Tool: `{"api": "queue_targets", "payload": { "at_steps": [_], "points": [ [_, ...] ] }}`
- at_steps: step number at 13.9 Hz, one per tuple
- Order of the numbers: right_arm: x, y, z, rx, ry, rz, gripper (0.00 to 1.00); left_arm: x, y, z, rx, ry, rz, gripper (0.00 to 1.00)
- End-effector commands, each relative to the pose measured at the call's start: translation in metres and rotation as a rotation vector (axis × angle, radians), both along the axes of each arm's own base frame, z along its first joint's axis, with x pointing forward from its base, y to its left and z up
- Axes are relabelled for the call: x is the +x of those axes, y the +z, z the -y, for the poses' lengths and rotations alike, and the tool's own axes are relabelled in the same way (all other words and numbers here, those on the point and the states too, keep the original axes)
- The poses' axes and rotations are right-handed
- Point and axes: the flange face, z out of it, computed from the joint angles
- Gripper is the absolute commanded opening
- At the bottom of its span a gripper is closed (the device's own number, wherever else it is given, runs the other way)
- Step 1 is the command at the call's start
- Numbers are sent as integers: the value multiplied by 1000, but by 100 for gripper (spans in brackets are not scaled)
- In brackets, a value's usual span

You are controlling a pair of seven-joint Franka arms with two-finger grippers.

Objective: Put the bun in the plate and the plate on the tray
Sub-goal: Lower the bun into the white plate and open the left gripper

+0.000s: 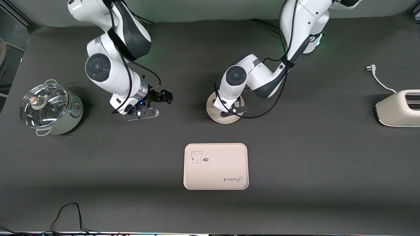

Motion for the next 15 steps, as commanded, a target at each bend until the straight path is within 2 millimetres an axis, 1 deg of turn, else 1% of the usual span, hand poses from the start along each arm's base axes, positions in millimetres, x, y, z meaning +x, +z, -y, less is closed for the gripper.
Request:
{"api": "queue_targets", "payload": {
  "at_steps": [1, 3, 4, 7, 8, 9, 10, 12, 13, 15],
  "points": [
    [8, -26, -13, 10, -22, 14, 100, -9, -10, 4, 42, 35, 32, 34],
    [6, -56, -38, 26, -52, 19, 100, -10, -9, 4, 43, 37, 32, 100],
    [2, -72, -55, 25, -71, 30, 100, -8, -6, 3, 41, 40, 36, 100],
    [4, -111, -72, 41, -110, 50, 100, 1, 3, -2, 42, 54, 46, 100],
    [5, -120, -74, 46, -115, 62, 100, 2, 6, -1, 38, 55, 51, 100],
    [2, -126, -80, 49, -111, 62, 100, 3, 8, 0, 35, 56, 54, 100],
    [1, -127, -82, 51, -107, 63, 100, 3, 9, 0, 35, 56, 55, 100],
    [0, -130, -83, 48, -106, 59, 100, 4, 12, 0, 34, 56, 60, 100],
    [0, -133, -83, 46, -106, 57, 100, 4, 12, 0, 34, 56, 60, 100],
    [1, -132, -83, 48, -107, 62, 100, 3, 11, -1, 37, 55, 59, 100]
  ]
}}
